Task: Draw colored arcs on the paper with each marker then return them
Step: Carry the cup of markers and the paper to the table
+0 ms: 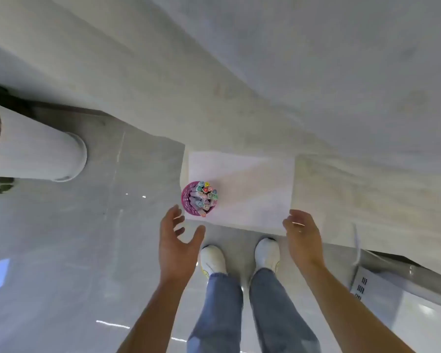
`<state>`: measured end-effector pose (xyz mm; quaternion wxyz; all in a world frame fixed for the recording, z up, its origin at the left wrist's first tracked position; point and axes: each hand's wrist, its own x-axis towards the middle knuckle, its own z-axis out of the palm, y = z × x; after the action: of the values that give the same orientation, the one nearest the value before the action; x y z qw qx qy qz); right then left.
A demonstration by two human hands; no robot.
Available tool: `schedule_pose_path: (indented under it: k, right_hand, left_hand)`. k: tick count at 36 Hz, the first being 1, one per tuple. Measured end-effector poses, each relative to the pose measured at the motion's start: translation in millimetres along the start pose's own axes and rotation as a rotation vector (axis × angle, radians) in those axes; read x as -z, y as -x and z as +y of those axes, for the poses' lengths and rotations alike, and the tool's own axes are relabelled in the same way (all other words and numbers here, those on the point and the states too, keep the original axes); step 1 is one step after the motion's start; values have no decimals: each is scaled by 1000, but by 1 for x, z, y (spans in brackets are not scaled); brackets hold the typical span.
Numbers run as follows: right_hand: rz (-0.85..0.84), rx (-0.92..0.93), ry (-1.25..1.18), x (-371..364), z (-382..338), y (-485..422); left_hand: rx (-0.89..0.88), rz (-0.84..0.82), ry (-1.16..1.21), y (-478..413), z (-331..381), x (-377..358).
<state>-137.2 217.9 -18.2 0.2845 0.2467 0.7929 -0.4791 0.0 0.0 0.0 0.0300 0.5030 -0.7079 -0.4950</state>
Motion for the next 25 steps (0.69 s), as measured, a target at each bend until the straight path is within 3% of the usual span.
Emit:
schedule_pose_path:
  k: [6, 17, 25]
  right_hand:
    - [73, 48, 158, -17, 10, -27]
    - [141, 125, 136, -31, 26, -58]
    - [62, 133, 168, -29, 29, -59]
  left_hand:
    - [-60, 40, -10, -17, -9, -25]
    - [-110, 83, 9, -46, -22, -48]
    - [-118, 62, 65, -51, -23, -49]
